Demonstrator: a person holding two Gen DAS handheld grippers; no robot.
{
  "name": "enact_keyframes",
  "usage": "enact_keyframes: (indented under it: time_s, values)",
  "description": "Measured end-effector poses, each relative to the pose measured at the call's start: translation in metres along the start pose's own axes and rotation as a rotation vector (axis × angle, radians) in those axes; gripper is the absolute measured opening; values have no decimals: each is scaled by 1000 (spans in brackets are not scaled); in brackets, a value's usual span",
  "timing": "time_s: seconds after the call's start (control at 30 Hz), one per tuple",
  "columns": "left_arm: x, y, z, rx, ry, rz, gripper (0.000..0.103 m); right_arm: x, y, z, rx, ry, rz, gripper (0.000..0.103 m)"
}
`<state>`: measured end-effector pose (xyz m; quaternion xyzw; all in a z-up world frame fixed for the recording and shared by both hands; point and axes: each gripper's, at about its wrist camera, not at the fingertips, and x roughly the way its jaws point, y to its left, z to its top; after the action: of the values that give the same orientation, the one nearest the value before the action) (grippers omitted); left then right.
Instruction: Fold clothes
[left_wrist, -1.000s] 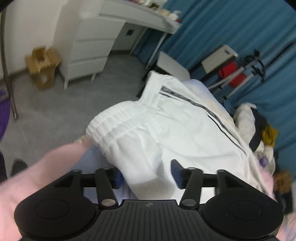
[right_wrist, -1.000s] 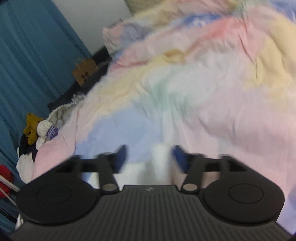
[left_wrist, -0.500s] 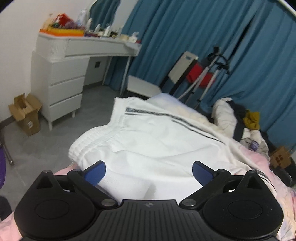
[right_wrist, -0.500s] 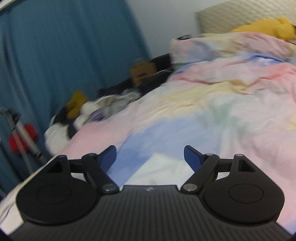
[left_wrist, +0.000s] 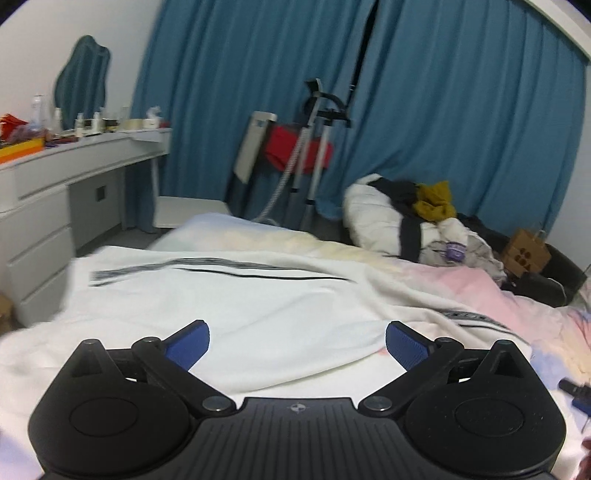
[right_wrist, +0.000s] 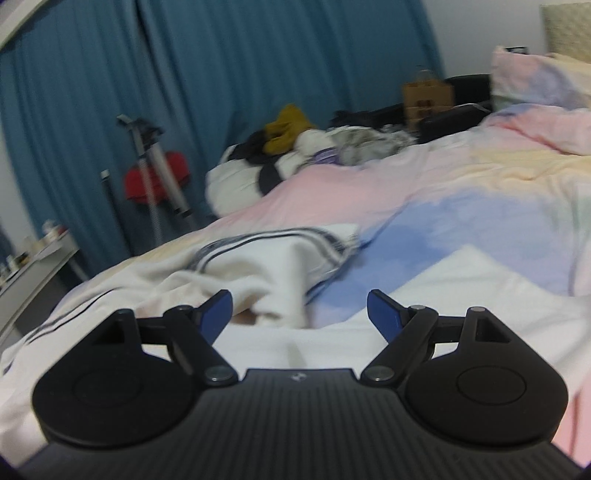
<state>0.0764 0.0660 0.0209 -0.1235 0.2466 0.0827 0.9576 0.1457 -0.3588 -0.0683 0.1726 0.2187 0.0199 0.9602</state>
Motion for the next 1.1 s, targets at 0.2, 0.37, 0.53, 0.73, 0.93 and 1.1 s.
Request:
enact_keyframes:
  time_s: [0.2, 0.37, 0.53, 0.73, 0.93, 1.1]
  values:
    - [81, -52, -18, 94, 43, 16, 103, 19, 18, -11, -61, 50, 75, 82]
    - [141, -67, -54, 321, 45, 75, 100, 55, 29, -19, -140, 85, 4, 82]
    - [185, -55, -74, 397, 77, 115, 91, 109, 26, -20, -185, 161, -78, 74]
    - [201, -35, -79, 378, 105, 116, 31, 144, 26, 0, -201, 224, -175, 21]
    - [175, -5, -41, 134, -37, 55, 10, 169, 64, 84, -502, 134, -325, 16]
    - [153, -4, -28, 117, -131, -42, 10, 155, 123, 146, -898, -154, -390, 16]
